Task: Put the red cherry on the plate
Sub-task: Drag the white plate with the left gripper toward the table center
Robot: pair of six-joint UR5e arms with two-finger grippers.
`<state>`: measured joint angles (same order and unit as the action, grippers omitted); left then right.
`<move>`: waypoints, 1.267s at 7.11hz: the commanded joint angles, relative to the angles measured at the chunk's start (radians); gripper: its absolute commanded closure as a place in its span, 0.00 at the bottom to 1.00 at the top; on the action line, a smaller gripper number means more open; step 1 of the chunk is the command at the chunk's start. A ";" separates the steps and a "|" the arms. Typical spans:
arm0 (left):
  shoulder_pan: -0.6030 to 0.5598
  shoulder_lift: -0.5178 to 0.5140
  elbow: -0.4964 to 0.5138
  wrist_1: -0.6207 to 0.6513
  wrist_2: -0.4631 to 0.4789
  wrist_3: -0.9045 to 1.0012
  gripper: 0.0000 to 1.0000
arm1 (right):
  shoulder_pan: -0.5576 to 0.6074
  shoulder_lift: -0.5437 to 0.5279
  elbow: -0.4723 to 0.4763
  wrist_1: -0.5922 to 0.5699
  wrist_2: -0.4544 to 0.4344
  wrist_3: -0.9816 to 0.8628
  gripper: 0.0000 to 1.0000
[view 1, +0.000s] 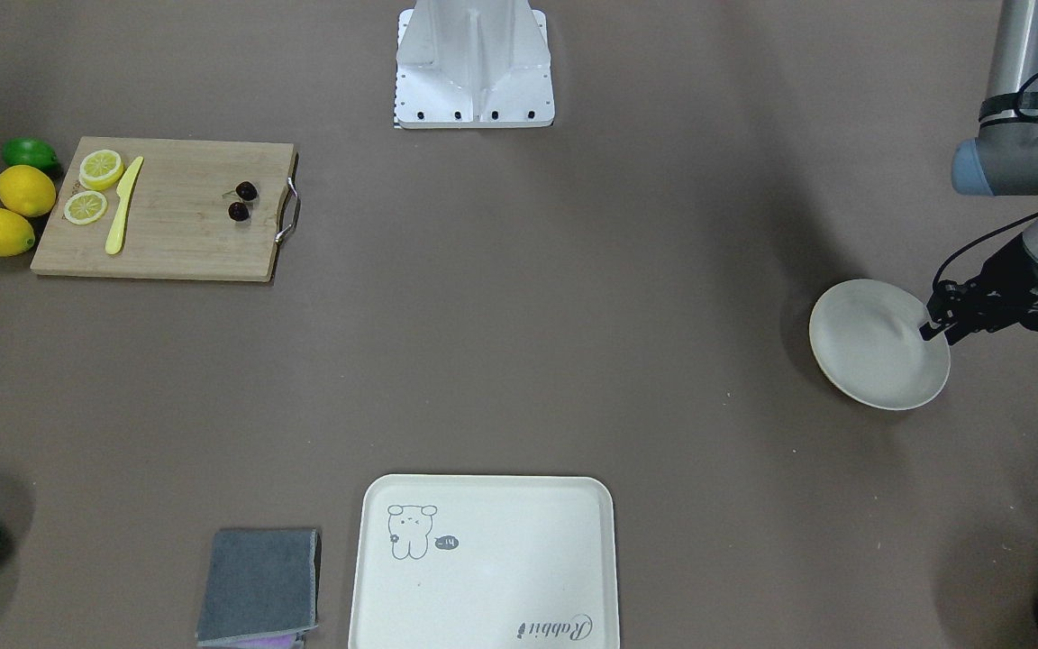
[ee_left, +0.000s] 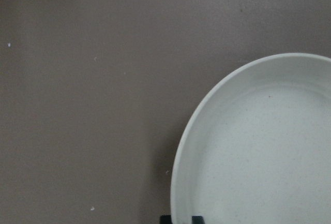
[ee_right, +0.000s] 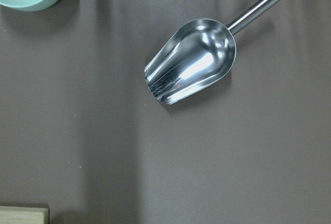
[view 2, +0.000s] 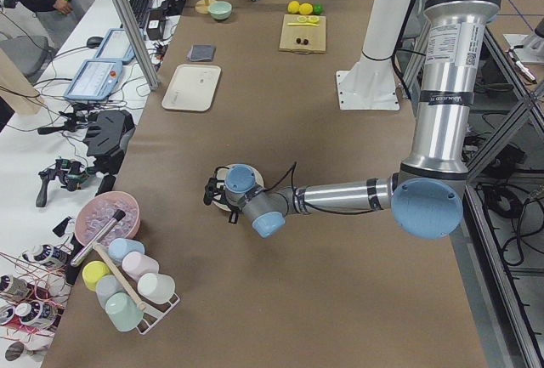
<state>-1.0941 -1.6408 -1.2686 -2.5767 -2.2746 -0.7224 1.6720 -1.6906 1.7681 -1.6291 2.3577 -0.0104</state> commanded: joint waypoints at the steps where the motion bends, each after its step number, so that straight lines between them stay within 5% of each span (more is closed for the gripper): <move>1: -0.001 -0.014 0.002 0.003 -0.006 -0.008 1.00 | 0.000 0.002 0.002 0.000 0.000 0.001 0.00; 4: -0.133 -0.143 -0.018 0.188 -0.162 -0.012 1.00 | 0.000 0.000 0.007 0.000 0.003 -0.005 0.00; 6: -0.100 -0.221 -0.082 0.188 -0.151 -0.232 1.00 | 0.000 -0.001 0.010 0.002 0.003 -0.013 0.00; 9: 0.202 -0.327 -0.259 0.246 0.096 -0.619 1.00 | -0.008 0.000 0.007 0.000 0.003 -0.002 0.00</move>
<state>-1.0139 -1.9053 -1.4660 -2.3712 -2.2770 -1.1870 1.6671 -1.6907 1.7771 -1.6286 2.3608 -0.0134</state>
